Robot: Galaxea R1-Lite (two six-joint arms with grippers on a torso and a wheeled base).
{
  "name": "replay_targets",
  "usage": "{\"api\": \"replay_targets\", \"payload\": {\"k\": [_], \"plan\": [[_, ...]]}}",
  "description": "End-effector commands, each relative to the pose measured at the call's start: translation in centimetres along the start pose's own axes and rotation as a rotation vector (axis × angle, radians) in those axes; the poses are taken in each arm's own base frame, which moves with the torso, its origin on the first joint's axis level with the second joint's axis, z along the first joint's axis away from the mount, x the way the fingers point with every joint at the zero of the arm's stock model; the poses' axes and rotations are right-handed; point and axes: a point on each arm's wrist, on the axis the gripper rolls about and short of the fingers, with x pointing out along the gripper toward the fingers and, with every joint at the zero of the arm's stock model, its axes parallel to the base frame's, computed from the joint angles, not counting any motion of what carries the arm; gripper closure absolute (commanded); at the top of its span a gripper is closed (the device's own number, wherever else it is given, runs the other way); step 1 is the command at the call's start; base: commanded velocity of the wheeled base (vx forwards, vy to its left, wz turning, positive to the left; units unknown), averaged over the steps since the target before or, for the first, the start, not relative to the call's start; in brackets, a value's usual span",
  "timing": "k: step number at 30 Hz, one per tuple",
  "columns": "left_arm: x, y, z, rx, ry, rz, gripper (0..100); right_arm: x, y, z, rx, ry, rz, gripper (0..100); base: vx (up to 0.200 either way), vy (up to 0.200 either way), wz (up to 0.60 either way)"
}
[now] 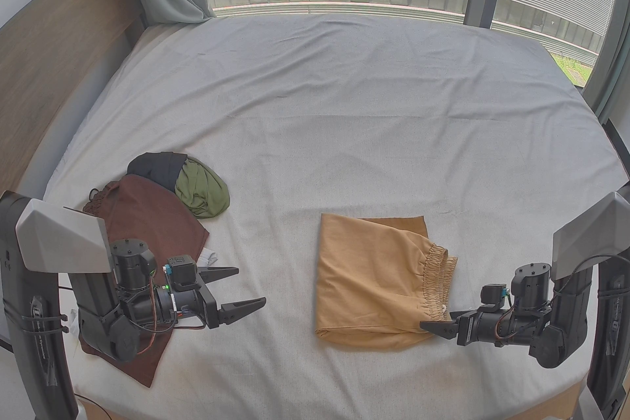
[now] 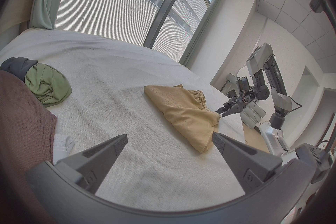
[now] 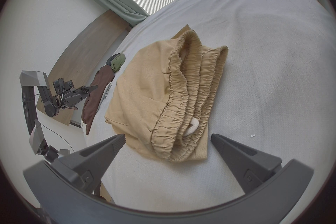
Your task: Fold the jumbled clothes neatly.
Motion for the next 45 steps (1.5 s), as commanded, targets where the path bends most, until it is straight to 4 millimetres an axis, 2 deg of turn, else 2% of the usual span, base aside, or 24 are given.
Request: {"api": "replay_targets", "payload": {"k": [1,11,18,35,36,45], "plan": [[0.1,0.0,-0.2,-0.003,0.004,-0.001,0,0.9,-0.6,-0.6,0.015,0.024,-0.006,0,0.0,0.0,0.0],[0.1,0.1,-0.4,-0.007,0.009,-0.001,0,2.7,-1.4,-0.2,0.031,0.0,0.005,0,0.0,0.0,0.0],[0.1,0.1,-0.3,-0.005,0.006,-0.001,0,3.8,-1.0,0.5,0.093,-0.029,0.033,0,0.0,0.0,0.0],[0.0,0.1,-0.2,-0.003,0.005,-0.001,0,3.8,-0.3,0.5,0.088,-0.022,0.053,0,0.0,0.0,0.0],[0.1,0.1,-0.3,-0.004,0.006,-0.001,0,3.8,-0.3,0.5,0.088,-0.022,0.053,100,0.0,0.0,0.0],[0.0,0.2,-0.3,-0.005,0.005,0.002,0,3.8,-0.3,0.4,0.088,-0.02,0.053,100,0.0,0.0,0.0]]}}
